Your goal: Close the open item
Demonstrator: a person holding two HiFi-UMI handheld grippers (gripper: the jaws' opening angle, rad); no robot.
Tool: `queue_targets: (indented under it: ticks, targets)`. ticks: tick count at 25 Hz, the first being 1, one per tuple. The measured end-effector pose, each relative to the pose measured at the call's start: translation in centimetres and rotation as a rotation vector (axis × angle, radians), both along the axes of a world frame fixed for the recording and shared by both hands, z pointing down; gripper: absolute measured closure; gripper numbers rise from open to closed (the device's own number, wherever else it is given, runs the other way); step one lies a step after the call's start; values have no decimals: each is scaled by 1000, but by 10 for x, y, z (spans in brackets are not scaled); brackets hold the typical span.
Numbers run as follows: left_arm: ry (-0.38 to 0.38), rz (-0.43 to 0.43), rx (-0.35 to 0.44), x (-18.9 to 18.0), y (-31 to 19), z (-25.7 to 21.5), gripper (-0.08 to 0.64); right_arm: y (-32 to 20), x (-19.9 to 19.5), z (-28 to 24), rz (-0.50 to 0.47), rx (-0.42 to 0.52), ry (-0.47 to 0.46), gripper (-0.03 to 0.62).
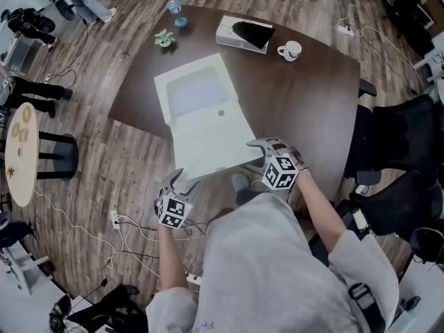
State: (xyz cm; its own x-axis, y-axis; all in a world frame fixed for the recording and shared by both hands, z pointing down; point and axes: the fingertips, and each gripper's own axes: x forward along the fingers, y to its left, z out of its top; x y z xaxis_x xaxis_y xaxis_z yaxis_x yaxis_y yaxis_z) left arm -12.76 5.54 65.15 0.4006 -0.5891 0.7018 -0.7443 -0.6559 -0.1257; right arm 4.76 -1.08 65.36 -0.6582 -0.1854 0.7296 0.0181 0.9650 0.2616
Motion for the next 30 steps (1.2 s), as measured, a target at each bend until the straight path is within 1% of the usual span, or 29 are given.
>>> queue_targets:
  ticks: [1, 3, 4, 6, 8, 11, 16, 20, 25, 30]
  targets:
    - [-32, -3, 4, -2, -1, 2, 302, -1, -1, -3, -9, 4, -11, 319]
    - [-88, -24, 22, -10, -6, 4, 302, -5, -4, -12, -18, 13, -45, 353]
    - [-107, -39, 33, -16, -10, 4, 302, -8, -6, -16, -19, 19, -62, 378]
    - [-117, -70, 53, -25, -18, 2, 304, -15, -9, -24, -17, 30, -91, 397]
    - [-100, -94, 70, -31, -23, -3, 308, -21, -12, -33, -15, 34, -116, 428]
    - [-85, -122, 106, -41, -35, -15, 351, -35, -16, -45, -7, 49, -142, 474]
    - [-73, -136, 168, -50, -63, -33, 409, -63, -21, -59, 13, 91, -160, 502]
    - [-38, -135, 205, -60, -87, -45, 456, -87, -30, -70, 45, 112, -183, 509]
    - [-28, -117, 249, -69, -127, -65, 462, -123, -38, -85, 86, 164, -187, 539]
    - [0, -125, 280, -86, -172, -75, 469, -169, -57, -95, 146, 214, -181, 541]
